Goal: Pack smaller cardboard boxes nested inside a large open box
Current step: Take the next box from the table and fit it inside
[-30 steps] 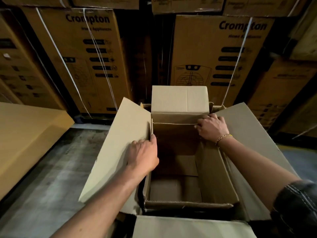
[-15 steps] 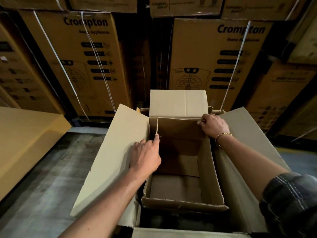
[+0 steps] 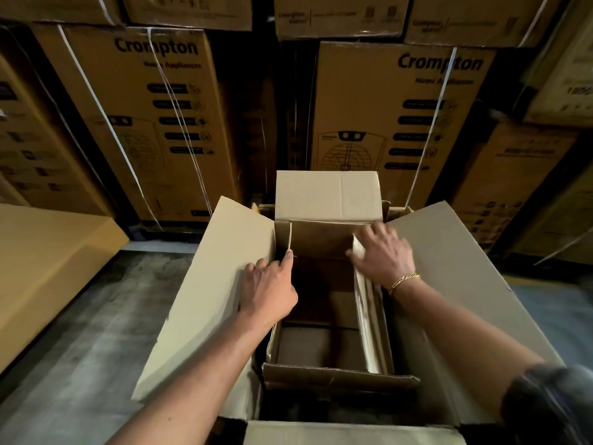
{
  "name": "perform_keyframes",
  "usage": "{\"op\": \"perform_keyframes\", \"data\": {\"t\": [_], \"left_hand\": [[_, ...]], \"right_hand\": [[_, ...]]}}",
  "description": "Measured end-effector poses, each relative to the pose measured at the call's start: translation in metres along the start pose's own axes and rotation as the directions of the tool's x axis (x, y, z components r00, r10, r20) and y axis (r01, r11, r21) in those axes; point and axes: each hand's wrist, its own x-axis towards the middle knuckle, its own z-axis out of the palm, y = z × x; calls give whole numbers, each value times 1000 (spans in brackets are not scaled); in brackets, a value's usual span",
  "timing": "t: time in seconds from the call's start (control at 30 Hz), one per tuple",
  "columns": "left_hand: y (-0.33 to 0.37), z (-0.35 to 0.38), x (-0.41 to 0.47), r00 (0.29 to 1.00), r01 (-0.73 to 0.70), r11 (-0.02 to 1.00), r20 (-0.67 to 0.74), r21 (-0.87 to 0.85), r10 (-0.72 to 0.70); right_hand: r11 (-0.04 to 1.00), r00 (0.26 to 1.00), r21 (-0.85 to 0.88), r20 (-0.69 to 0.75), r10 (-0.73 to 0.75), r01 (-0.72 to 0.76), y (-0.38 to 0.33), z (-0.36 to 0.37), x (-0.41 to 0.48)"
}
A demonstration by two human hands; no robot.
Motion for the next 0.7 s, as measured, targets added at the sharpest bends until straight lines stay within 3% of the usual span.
{"op": "perform_keyframes", "data": {"t": [0.07,0.2,0.33,0.47,0.7], "left_hand": [[1,-2,-2,1000,-4,1000,3,8,4],[1,-4,-5,1000,-4,1000,7,14,4],[1,-8,-7,1000,2,1000,13,9,-2],[3,-10,-10,999,3,1000,32,10,-3],[-1,-14,-19,997,47,999,63,15,-47]], "right_hand": [[1000,991,-16,132,5,-3,-15,4,-19],[992,972,69,215,93,-110,-12,-10,-35],[988,932,102,354,77,-120,1,-16,-74],[980,957,131,269,111,-151,16,-13,-105],[969,950,168,286,127,-180,17,-26,-103]]}}
